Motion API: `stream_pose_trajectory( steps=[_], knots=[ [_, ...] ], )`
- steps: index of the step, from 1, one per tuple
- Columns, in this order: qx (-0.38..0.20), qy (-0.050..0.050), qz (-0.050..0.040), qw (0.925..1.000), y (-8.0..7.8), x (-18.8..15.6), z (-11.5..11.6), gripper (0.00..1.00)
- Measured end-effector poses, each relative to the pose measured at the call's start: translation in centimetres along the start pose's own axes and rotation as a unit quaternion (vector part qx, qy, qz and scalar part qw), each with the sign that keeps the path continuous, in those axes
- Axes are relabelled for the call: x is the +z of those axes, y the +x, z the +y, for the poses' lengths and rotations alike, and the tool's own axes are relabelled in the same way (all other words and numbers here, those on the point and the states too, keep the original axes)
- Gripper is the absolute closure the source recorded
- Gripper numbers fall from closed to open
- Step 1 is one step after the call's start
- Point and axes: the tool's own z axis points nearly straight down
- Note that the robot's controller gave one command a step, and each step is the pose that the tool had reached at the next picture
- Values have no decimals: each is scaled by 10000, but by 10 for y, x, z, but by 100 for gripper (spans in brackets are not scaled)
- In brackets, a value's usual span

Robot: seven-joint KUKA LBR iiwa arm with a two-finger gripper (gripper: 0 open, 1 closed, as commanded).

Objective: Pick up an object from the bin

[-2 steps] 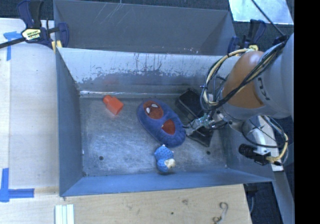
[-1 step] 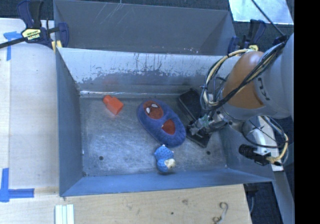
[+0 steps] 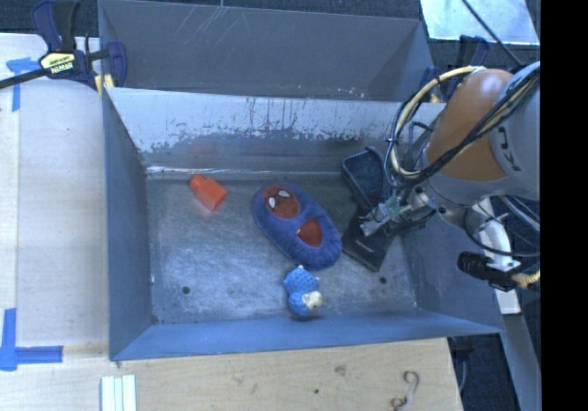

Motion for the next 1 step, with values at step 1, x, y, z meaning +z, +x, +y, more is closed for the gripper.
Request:
stream_pose_trajectory(
  steps=[1],
  knots=[
    [-8,19,6,10000,1,-2,-2,100]
  ],
)
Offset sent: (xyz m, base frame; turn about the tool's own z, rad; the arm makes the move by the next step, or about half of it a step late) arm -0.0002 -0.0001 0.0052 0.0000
